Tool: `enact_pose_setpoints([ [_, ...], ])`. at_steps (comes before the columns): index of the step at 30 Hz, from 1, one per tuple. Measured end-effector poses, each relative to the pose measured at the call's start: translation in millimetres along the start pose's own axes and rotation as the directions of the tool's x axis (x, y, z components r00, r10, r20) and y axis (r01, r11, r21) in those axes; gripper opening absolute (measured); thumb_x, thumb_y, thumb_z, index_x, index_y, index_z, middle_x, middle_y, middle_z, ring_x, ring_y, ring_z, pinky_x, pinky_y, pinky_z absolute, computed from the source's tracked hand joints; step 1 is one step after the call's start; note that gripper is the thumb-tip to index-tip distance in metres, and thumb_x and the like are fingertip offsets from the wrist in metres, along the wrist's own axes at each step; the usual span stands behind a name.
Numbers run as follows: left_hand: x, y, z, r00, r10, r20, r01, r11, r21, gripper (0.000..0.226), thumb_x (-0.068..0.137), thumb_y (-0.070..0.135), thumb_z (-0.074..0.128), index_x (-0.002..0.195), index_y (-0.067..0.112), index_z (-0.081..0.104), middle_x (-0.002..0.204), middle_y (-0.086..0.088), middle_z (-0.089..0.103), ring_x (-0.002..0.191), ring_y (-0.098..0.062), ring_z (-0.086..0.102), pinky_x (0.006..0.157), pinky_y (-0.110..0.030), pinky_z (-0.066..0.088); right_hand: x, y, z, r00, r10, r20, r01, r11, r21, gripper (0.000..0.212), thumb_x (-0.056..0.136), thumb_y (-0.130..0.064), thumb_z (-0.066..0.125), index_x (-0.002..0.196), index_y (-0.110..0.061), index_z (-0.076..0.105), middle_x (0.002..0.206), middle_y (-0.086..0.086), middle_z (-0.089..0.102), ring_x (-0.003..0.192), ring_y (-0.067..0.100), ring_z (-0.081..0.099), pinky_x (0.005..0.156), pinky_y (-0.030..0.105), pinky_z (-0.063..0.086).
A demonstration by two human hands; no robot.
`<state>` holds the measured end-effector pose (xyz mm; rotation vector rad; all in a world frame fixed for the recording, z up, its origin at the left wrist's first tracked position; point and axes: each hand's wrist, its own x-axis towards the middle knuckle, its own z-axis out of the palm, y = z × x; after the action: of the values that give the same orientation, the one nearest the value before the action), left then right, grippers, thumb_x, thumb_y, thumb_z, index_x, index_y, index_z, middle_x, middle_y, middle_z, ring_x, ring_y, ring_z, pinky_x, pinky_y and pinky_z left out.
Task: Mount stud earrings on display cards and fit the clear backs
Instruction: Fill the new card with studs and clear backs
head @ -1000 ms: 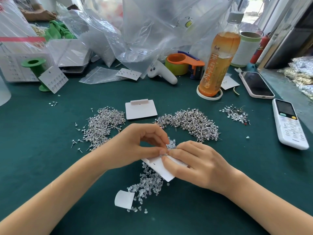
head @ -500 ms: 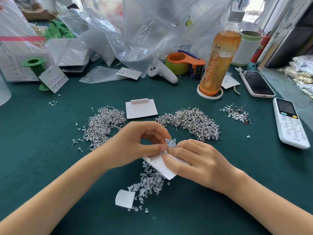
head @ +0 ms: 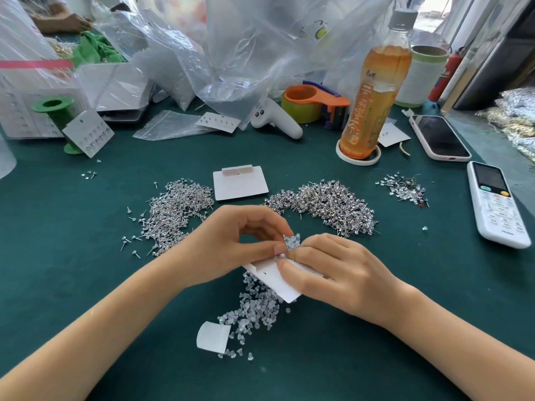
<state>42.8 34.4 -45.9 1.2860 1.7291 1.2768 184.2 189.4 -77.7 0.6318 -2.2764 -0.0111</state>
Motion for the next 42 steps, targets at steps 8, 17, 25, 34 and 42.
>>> enact_pose_setpoints([
  [8, 1, -1, 2, 1.000, 0.009, -0.007, -0.009, 1.000, -0.005, 0.017, 0.079, 0.005, 0.072, 0.094, 0.012, 0.070, 0.086, -0.004, 0.072, 0.081, -0.015, 0.068, 0.074, -0.019, 0.052, -2, -2, 1, 1.000, 0.008, -0.014, -0.008, 1.000, -0.021, 0.022, 0.088, -0.001, 0.064, 0.104, -0.009, 0.052, 0.077, 0.009, 0.068, 0.066, 0.026, 0.061, 0.066, 0.033, 0.052],
  [17, 1, 1, 4, 1.000, 0.023, 0.021, -0.023, 1.000, 0.000, 0.015, 0.077, 0.009, 0.073, 0.091, 0.012, 0.070, 0.085, 0.003, 0.072, 0.080, -0.010, 0.068, 0.072, -0.014, 0.050, -3, -3, 4, 0.998, 0.001, -0.068, -0.004, 0.999, -0.051, 0.026, 0.084, 0.002, 0.069, 0.102, -0.009, 0.053, 0.076, 0.009, 0.068, 0.066, 0.024, 0.061, 0.067, 0.033, 0.052],
  [25, 5, 4, -4, 0.990, 0.004, 0.140, -0.013, 0.998, 0.059, 0.017, 0.080, 0.002, 0.072, 0.093, 0.012, 0.069, 0.087, -0.002, 0.072, 0.084, -0.016, 0.068, 0.080, -0.021, 0.052, -2, -4, 5, 0.996, -0.004, -0.094, -0.001, 0.999, -0.048, 0.027, 0.082, 0.002, 0.070, 0.101, -0.010, 0.054, 0.073, 0.007, 0.067, 0.062, 0.024, 0.060, 0.067, 0.032, 0.052],
  [34, 15, 5, -4, 0.999, -0.018, -0.031, 0.014, 0.990, -0.138, 0.018, 0.078, 0.016, 0.068, 0.095, 0.009, 0.069, 0.087, -0.005, 0.074, 0.081, -0.011, 0.069, 0.072, -0.016, 0.052, -3, 7, 3, 0.982, 0.155, -0.113, -0.141, 0.983, 0.116, 0.018, 0.090, 0.001, 0.062, 0.102, -0.010, 0.055, 0.078, 0.008, 0.069, 0.067, 0.024, 0.058, 0.068, 0.033, 0.050],
  [42, 11, -16, 0, 0.981, 0.085, -0.174, -0.001, 0.901, 0.435, 0.009, 0.080, 0.013, 0.073, 0.084, 0.021, 0.071, 0.083, 0.015, 0.069, 0.082, -0.001, 0.064, 0.078, -0.011, 0.047, -8, 19, 2, 0.548, 0.808, -0.217, -0.674, 0.580, 0.458, 0.021, 0.080, -0.011, 0.070, 0.100, -0.014, 0.063, 0.091, -0.018, 0.062, 0.083, -0.015, 0.057, 0.074, 0.004, 0.045],
])
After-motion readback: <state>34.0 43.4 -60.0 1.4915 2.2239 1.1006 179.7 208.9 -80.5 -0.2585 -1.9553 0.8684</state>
